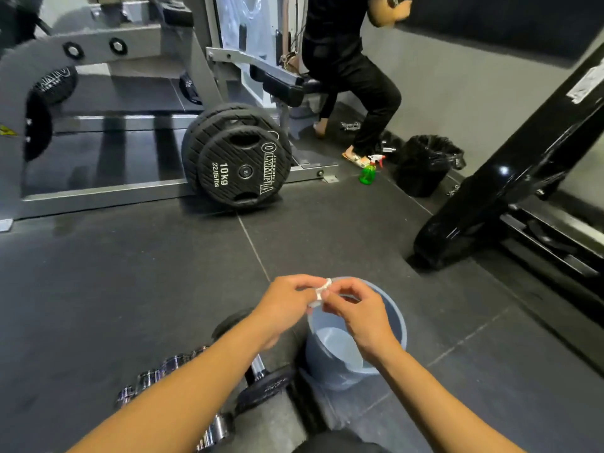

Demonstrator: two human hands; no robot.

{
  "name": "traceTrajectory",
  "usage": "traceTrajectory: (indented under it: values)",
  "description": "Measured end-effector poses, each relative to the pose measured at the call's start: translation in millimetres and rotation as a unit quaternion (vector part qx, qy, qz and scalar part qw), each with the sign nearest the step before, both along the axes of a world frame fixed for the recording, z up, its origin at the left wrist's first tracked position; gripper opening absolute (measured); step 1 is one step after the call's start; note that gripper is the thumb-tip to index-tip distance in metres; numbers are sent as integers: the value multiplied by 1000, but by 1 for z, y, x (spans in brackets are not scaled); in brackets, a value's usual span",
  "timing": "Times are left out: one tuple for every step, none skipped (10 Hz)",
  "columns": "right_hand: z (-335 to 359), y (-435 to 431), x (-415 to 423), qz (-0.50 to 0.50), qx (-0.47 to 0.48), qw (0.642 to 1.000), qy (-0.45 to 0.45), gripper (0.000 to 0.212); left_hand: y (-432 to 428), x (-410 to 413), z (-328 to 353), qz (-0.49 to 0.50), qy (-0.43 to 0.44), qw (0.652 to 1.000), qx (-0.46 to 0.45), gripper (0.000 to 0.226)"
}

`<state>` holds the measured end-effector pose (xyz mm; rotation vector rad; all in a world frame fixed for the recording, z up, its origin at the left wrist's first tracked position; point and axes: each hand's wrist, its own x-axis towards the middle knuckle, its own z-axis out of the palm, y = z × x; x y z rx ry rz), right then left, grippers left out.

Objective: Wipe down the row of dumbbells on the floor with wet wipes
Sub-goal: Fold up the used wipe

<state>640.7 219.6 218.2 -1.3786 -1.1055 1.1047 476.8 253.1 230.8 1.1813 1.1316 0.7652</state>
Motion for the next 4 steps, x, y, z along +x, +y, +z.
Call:
traceTrajectory:
  values:
    - [-32,-4,30,-51,-29,997,-49,10,-1,19,-30,-33,59,998,11,30]
    - [-50,-1,53,-71,-94,975,-190,16,0,32,-47,-33,75,997,-6,31]
    - [-66,4,68,-35,-127,927,-351,29,0,37,-62,-20,82,996,-22,18]
    - [-66,7,64,-59,-119,943,-304,8,6,30,-59,-18,81,996,-32,12]
